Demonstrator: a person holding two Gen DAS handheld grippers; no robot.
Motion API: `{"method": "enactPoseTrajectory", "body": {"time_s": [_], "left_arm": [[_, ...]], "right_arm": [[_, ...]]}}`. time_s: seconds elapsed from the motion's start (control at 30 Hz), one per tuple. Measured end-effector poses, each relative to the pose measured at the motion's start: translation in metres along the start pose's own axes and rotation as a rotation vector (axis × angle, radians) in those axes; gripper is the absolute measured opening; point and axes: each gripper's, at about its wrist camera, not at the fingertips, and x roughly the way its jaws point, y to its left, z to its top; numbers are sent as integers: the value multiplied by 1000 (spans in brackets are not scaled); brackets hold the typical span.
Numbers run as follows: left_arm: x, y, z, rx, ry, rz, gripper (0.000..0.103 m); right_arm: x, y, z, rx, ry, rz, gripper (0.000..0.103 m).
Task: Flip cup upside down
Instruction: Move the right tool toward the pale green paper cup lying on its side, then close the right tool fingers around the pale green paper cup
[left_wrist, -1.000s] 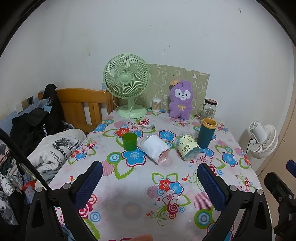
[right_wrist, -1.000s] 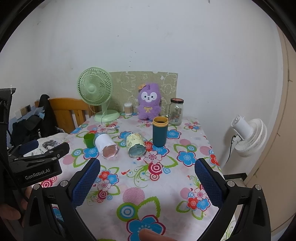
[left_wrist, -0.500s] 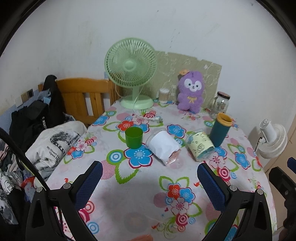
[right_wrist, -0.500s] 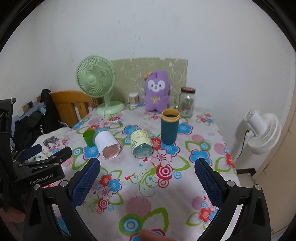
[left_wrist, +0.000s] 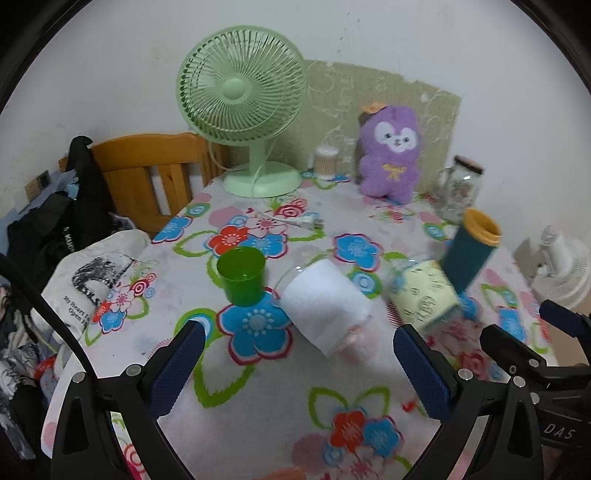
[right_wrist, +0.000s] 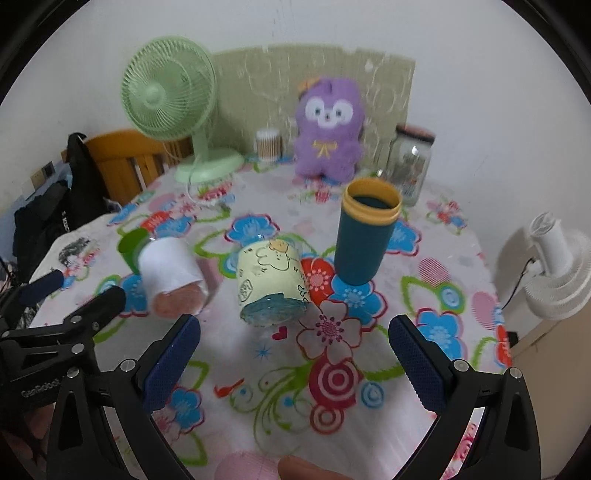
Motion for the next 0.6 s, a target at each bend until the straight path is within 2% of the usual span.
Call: {"method": "enactPoseTrajectory", "body": {"time_s": [0.1,0.4,0.6], "left_arm": [[18,0,5,7,24,9,103],[59,1,16,18,67,49,103],[69,-2,22,39,52,91,103]], "right_arm": [[26,-4,6,2,44,10,103],[69,0,15,-28,101,41,102],[86,-2,19,-16,118,60,102]]}}
